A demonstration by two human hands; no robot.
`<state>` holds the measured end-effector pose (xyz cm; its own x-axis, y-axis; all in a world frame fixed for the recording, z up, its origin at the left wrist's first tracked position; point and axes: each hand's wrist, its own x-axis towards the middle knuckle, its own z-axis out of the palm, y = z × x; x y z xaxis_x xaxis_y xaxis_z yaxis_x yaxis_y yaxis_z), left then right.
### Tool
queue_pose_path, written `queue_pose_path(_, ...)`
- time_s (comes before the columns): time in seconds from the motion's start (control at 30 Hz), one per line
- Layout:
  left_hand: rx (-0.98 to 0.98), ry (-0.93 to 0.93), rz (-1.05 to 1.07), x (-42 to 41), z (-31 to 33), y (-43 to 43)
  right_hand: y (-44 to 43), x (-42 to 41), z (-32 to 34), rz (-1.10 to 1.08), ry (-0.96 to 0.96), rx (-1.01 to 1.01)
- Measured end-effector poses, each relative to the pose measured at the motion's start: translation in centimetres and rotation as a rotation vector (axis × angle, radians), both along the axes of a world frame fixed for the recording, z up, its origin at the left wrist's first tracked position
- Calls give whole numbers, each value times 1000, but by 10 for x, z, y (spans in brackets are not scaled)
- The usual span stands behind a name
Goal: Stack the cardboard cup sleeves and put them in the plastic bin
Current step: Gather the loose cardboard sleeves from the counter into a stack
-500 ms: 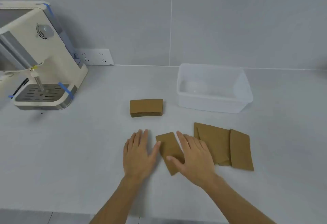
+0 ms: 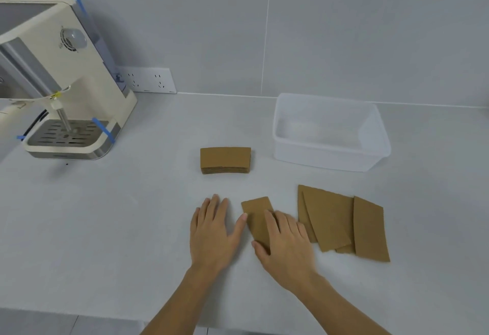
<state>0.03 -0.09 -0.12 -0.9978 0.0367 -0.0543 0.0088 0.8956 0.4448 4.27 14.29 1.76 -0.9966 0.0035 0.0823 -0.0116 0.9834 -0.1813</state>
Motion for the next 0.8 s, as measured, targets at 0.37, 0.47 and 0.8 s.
queue_pose_path(0.37, 659, -124, 71, 1, 22, 12, 2, -9, 12, -112, -105, -471)
queue_pose_path(0.47, 963, -195, 202, 1, 35, 19, 0, -9, 21, -161, -108, -630)
queue_pose_path(0.8, 1814, -765, 361, -8, 43, 15, -17, -6, 32, -69, -125, -796)
